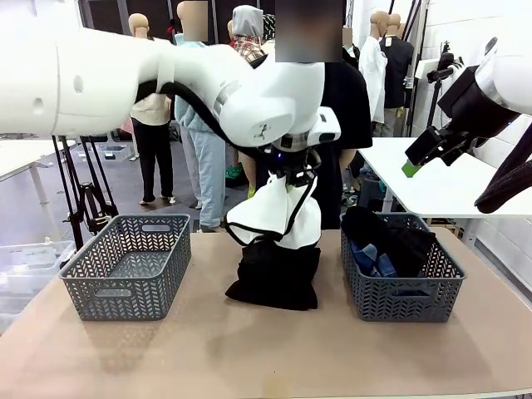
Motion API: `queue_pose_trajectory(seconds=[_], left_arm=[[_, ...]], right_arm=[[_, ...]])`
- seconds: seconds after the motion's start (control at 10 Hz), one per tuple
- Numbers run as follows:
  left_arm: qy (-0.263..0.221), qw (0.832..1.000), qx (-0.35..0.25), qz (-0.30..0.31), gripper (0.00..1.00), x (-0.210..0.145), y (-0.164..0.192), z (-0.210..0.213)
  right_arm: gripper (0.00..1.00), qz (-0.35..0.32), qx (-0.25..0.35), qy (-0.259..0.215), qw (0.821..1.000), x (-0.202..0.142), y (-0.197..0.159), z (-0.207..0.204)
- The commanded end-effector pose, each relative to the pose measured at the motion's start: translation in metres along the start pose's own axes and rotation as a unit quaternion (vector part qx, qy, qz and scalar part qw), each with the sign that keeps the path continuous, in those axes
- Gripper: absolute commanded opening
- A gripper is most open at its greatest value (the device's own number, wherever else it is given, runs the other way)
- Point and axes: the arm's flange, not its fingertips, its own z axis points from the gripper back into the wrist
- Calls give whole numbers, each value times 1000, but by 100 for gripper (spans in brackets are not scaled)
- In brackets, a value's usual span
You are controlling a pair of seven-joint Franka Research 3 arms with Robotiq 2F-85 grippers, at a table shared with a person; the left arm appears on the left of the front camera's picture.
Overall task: Sort the tops and bottoms.
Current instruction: Lift clothes from the center of the table with your left hand.
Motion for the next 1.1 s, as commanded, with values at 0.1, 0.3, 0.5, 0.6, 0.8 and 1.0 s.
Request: queue_pose_trajectory(seconds=[0.1, 0.3, 0.5, 0.6, 0.8, 1.0], left_arm=[[-2, 999, 37, 38, 0, 8, -14, 48], [-11, 997, 56, 54, 0, 5, -14, 74], [-19, 993, 77, 84, 0, -6, 0, 88], [-28, 991, 83, 102, 0, -9, 4, 91], [-12, 997, 51, 62, 0, 4, -5, 83], [-12, 997, 51, 62, 0, 4, -5, 83]], right_arm=[[100, 3, -3, 2, 1000, -3, -1, -3], [100, 3, -3, 2, 1000, -3, -1, -3], [100, 3, -3, 2, 1000, -3, -1, -3], [100, 3, -3, 2, 1000, -3, -1, -3], [100, 3, -3, 2, 1000, -3, -1, -3], [100, 3, -3, 2, 1000, -3, -1, -3]])
